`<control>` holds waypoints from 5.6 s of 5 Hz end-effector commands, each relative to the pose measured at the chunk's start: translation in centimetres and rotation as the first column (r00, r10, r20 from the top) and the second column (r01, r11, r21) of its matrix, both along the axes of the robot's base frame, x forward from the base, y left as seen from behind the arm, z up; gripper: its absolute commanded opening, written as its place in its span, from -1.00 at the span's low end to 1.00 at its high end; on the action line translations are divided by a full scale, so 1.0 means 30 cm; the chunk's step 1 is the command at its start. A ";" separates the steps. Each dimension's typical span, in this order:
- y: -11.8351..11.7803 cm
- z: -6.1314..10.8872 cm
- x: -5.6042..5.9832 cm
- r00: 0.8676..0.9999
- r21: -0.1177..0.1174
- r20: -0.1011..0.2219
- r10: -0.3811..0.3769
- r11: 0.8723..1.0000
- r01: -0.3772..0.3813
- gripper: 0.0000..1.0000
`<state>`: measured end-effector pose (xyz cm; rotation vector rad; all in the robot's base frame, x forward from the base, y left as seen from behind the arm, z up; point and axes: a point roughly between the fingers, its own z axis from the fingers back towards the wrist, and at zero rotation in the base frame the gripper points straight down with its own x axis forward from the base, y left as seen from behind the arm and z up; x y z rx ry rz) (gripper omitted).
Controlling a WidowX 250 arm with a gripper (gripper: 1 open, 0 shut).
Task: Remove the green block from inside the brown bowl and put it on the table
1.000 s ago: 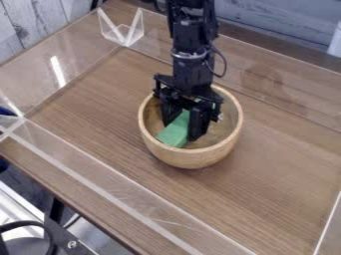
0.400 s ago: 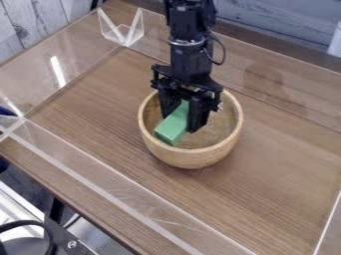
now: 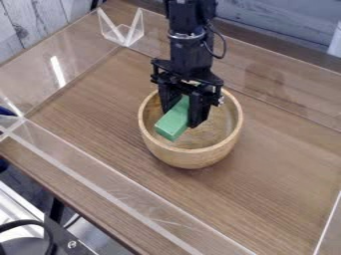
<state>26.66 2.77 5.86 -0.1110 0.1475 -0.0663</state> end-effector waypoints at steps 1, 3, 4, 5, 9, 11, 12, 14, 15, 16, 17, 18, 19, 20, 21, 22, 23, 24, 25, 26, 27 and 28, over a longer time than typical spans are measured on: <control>0.012 0.077 0.051 0.995 0.017 0.099 0.003 1.000 -0.005 -1.00; 0.009 0.072 0.051 0.996 0.019 0.094 -0.001 1.000 -0.001 -1.00; 0.007 0.070 0.052 0.996 0.020 0.092 -0.003 1.000 0.001 -1.00; 0.006 0.067 0.052 0.996 0.021 0.090 -0.005 1.000 0.003 -1.00; 0.033 0.149 0.069 0.990 0.020 0.141 0.012 1.000 -0.015 -1.00; 0.243 0.208 0.121 0.972 0.028 0.184 0.143 0.988 -0.151 -1.00; 0.214 0.154 0.107 0.980 0.040 0.165 0.115 0.992 -0.124 -1.00; 0.150 0.052 0.108 0.988 0.062 0.137 0.068 0.995 -0.077 -1.00; 0.137 0.034 0.115 0.990 0.065 0.132 0.056 0.996 -0.066 -1.00; 0.132 0.028 0.117 0.990 0.066 0.131 0.052 0.996 -0.061 -1.00; 0.128 0.022 0.119 0.991 0.068 0.129 0.048 0.996 -0.057 -1.00; 0.124 0.017 0.120 0.991 0.069 0.127 0.045 0.996 -0.054 -1.00; 0.123 0.012 0.121 0.991 0.070 0.124 0.043 0.996 -0.052 -1.00; 0.121 0.005 0.122 0.992 0.072 0.122 0.041 0.996 -0.050 -1.00; 0.120 -0.002 0.123 0.992 0.074 0.118 0.038 0.996 -0.047 -1.00; 0.119 -0.020 0.122 0.994 0.078 0.109 0.033 0.996 -0.042 -1.00; 0.116 -0.042 0.118 0.995 0.083 0.094 0.025 0.996 -0.033 -1.00; 0.099 -0.062 0.105 0.997 0.086 0.082 0.005 0.996 -0.012 -1.00; 0.048 -0.082 0.087 0.997 0.081 0.075 -0.032 0.996 0.026 -1.00; 0.029 -0.103 0.083 0.997 0.081 0.066 -0.049 0.996 0.044 -1.00; 0.019 -0.120 0.083 0.997 0.080 0.057 -0.060 0.995 0.055 -1.00; -0.009 -0.130 0.081 0.996 0.076 0.050 -0.077 0.994 0.073 -1.00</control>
